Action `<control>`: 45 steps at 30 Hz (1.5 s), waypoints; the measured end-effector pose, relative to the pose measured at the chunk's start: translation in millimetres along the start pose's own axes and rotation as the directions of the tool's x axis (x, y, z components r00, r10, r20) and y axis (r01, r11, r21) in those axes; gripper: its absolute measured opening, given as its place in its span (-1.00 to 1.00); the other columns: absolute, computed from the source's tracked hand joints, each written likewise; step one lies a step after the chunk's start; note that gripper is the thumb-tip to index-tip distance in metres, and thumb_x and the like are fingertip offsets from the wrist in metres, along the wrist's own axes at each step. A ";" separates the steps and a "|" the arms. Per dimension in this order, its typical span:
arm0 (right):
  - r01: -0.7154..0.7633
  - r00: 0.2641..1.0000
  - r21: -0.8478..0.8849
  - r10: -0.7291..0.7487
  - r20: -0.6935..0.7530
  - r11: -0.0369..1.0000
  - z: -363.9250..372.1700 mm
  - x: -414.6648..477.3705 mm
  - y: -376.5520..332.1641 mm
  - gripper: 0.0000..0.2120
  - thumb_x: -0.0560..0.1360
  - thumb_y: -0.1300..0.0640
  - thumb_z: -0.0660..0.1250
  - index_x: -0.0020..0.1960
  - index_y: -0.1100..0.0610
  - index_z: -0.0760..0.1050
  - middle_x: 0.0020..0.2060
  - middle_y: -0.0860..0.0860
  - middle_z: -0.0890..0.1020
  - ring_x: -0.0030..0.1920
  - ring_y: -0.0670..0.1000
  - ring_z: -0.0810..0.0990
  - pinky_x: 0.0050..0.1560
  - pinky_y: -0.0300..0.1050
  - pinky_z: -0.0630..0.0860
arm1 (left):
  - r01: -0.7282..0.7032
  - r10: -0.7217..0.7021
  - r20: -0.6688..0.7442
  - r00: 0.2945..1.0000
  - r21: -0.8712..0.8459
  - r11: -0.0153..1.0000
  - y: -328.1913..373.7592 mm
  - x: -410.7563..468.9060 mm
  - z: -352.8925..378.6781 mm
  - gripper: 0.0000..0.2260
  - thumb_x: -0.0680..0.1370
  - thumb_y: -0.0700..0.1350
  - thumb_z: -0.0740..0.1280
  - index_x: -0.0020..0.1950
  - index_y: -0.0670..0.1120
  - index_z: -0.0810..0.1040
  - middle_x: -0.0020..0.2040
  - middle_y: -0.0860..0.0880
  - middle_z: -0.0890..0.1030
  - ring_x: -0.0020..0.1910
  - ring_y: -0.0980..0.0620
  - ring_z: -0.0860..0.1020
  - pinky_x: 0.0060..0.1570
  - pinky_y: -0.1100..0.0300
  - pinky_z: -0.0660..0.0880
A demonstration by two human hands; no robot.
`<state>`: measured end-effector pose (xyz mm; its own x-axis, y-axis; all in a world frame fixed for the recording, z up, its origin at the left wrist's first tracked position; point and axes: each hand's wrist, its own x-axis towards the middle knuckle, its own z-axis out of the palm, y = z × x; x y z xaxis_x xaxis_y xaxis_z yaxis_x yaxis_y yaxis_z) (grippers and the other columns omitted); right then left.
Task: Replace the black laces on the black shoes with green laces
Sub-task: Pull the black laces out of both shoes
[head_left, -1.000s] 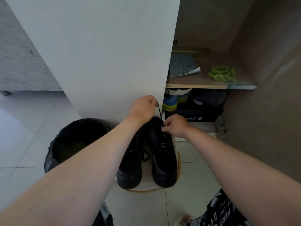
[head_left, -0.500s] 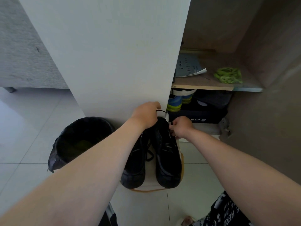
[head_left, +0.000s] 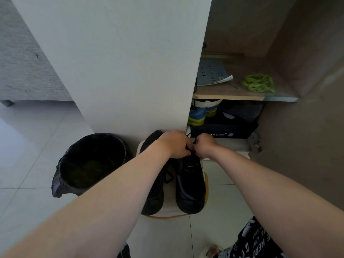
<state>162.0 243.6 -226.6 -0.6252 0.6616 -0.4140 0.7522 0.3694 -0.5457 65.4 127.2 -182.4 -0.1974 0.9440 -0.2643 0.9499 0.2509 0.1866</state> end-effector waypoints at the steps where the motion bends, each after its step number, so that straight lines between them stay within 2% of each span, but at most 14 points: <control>1: -0.007 1.000 -0.001 0.007 -0.012 1.000 1.1 2.1 1.0 -0.79 0.53 0.13 0.39 -0.06 0.31 0.58 -0.14 0.24 0.67 -0.08 0.23 0.67 -0.01 0.22 0.65 | 0.007 -0.007 0.018 1.000 -0.004 1.000 1.6 0.8 -1.0 -0.69 0.56 0.16 0.29 0.29 0.22 0.55 0.33 -0.03 0.48 0.33 -0.09 0.41 0.26 0.05 0.40; 6: -0.047 0.997 0.022 0.048 -0.052 0.999 5.4 1.5 0.1 -0.88 0.53 0.24 0.34 -0.04 0.31 0.55 -0.09 0.23 0.66 -0.05 0.21 0.67 0.00 0.17 0.66 | 0.062 -0.068 0.104 0.992 0.065 0.996 14.2 5.3 -6.8 -0.63 0.64 0.13 0.13 0.38 0.06 0.50 0.30 -0.15 0.45 0.30 -0.18 0.43 0.22 -0.04 0.45; 10: -0.011 0.997 -0.060 0.007 -0.081 0.998 1.9 -8.3 -4.7 -0.86 0.52 0.29 0.30 -0.22 0.23 0.48 -0.22 0.14 0.56 -0.17 0.10 0.56 -0.25 -0.11 0.46 | 0.139 -0.144 0.050 0.988 0.080 0.987 19.5 10.1 1.4 -0.63 0.63 0.10 0.14 0.35 -0.02 0.49 0.28 -0.15 0.48 0.24 -0.20 0.47 0.15 -0.08 0.49; 13: 0.013 1.000 -0.033 -0.013 0.010 0.999 -4.5 -9.1 -3.1 -0.82 0.50 0.26 0.33 -0.27 0.26 0.55 -0.34 0.12 0.56 -0.20 0.17 0.61 -0.20 0.05 0.57 | 0.239 -0.239 -0.010 0.971 -0.022 0.971 21.4 15.5 13.5 -0.69 0.58 -0.02 0.21 0.27 -0.06 0.54 0.23 -0.14 0.53 0.18 -0.18 0.52 0.02 -0.01 0.52; 18: 0.068 0.998 -0.161 -0.067 0.010 0.985 -10.5 -11.0 -5.4 -0.66 0.48 0.20 0.38 -0.44 0.10 0.41 -0.39 0.05 0.55 -0.27 0.07 0.55 -0.36 -0.16 0.35 | 0.413 -0.442 -0.058 0.895 -0.262 0.872 15.3 21.3 25.4 -0.64 0.49 0.06 0.34 0.21 -0.09 0.57 0.12 -0.12 0.60 0.05 -0.10 0.58 -0.21 0.13 0.43; 22: 0.067 0.998 -0.210 -0.063 0.025 0.975 -12.3 -12.4 -8.4 -0.70 0.53 0.16 0.35 -0.36 0.14 0.40 -0.36 0.05 0.50 -0.27 0.06 0.51 -0.45 -0.15 0.27 | 0.426 -0.457 -0.008 0.890 -0.345 0.836 12.9 22.7 23.5 -0.65 0.47 0.08 0.33 0.17 -0.06 0.58 0.09 -0.11 0.61 0.10 -0.13 0.56 -0.14 0.14 0.45; 24: 0.062 0.998 -0.173 -0.057 0.031 0.983 -13.8 -13.4 -9.8 -0.72 0.52 0.17 0.34 -0.35 0.18 0.45 -0.35 0.09 0.55 -0.28 0.08 0.55 -0.43 -0.13 0.38 | 0.434 -0.467 0.018 0.884 -0.405 0.805 10.7 21.1 21.8 -0.67 0.42 0.06 0.35 0.13 -0.04 0.60 0.09 -0.11 0.62 0.10 -0.14 0.54 -0.12 0.13 0.46; 26: 0.023 0.999 -0.062 -0.020 0.048 0.998 -13.7 -13.8 -9.5 -0.81 0.52 0.20 0.36 -0.21 0.29 0.55 -0.28 0.20 0.63 -0.21 0.18 0.66 -0.26 0.01 0.63 | 0.456 -0.492 0.041 0.869 -0.448 0.769 10.2 19.2 20.9 -0.66 0.42 0.05 0.35 0.14 -0.03 0.61 0.10 -0.10 0.61 0.14 -0.16 0.52 -0.08 0.12 0.46; 30: -0.113 0.989 0.171 0.094 0.118 0.979 -12.1 -17.0 -8.5 -0.83 0.57 0.29 0.34 -0.19 0.31 0.53 -0.30 0.19 0.61 -0.25 0.17 0.66 -0.16 0.09 0.68 | 0.514 -0.557 0.066 0.828 -0.488 0.706 11.7 17.5 17.4 -0.59 0.43 0.06 0.37 0.23 -0.07 0.57 0.20 -0.15 0.58 0.25 -0.20 0.48 0.10 0.05 0.49; 33: -0.004 0.999 -0.035 0.006 0.049 0.999 -12.8 -18.3 -12.5 -0.90 0.51 0.30 0.37 -0.15 0.33 0.55 -0.25 0.19 0.63 -0.19 0.17 0.66 -0.15 0.04 0.67 | 0.547 -0.614 0.065 0.787 -0.534 0.645 15.1 15.7 18.0 -0.56 0.47 0.11 0.35 0.26 -0.12 0.54 0.23 -0.17 0.56 0.28 -0.19 0.45 0.19 0.02 0.48; 36: 0.124 0.992 -0.256 -0.128 0.000 0.959 -15.4 -21.2 -16.6 -0.84 0.54 0.24 0.31 -0.22 0.21 0.49 -0.26 0.11 0.55 -0.19 0.12 0.56 -0.41 -0.13 0.34 | 0.541 -0.622 0.032 0.782 -0.530 0.653 17.2 12.0 19.4 -0.53 0.48 0.20 0.31 0.22 -0.11 0.56 0.19 -0.15 0.58 0.23 -0.17 0.49 0.12 0.03 0.49; 39: 0.202 0.976 -0.306 -0.217 -0.015 0.930 -18.6 -21.0 -15.5 -0.68 0.55 0.20 0.30 -0.37 0.12 0.36 -0.37 0.05 0.47 -0.27 0.08 0.49 -0.47 -0.16 0.18 | 0.542 -0.613 0.047 0.788 -0.525 0.656 15.2 10.9 17.9 -0.55 0.45 0.16 0.32 0.21 -0.09 0.57 0.19 -0.14 0.59 0.22 -0.17 0.50 0.11 0.03 0.49; 42: 0.201 0.975 -0.272 -0.218 -0.035 0.941 -17.6 -26.2 -18.0 -0.64 0.53 0.21 0.32 -0.41 0.10 0.33 -0.43 0.01 0.42 -0.32 0.04 0.44 -0.47 -0.17 0.17 | 0.552 -0.620 0.065 0.782 -0.534 0.641 12.2 11.2 14.1 -0.55 0.46 0.14 0.32 0.23 -0.11 0.56 0.24 -0.16 0.57 0.26 -0.19 0.49 0.17 0.04 0.46; 45: 0.250 0.959 -0.293 -0.277 -0.053 0.923 -17.9 -32.2 -28.9 -0.80 0.51 0.27 0.30 -0.27 0.17 0.56 -0.31 0.02 0.56 -0.18 0.07 0.55 -0.31 -0.16 0.40 | 0.562 -0.621 0.053 0.782 -0.490 0.666 11.9 11.6 16.3 -0.53 0.49 0.17 0.30 0.29 -0.09 0.53 0.28 -0.14 0.54 0.31 -0.18 0.44 0.21 0.04 0.42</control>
<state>164.1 223.3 -184.5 -0.7973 0.5670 -0.2072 0.5984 0.6975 -0.3941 78.4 137.6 -198.7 -0.7314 0.5713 -0.3725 0.4031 0.8027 0.4397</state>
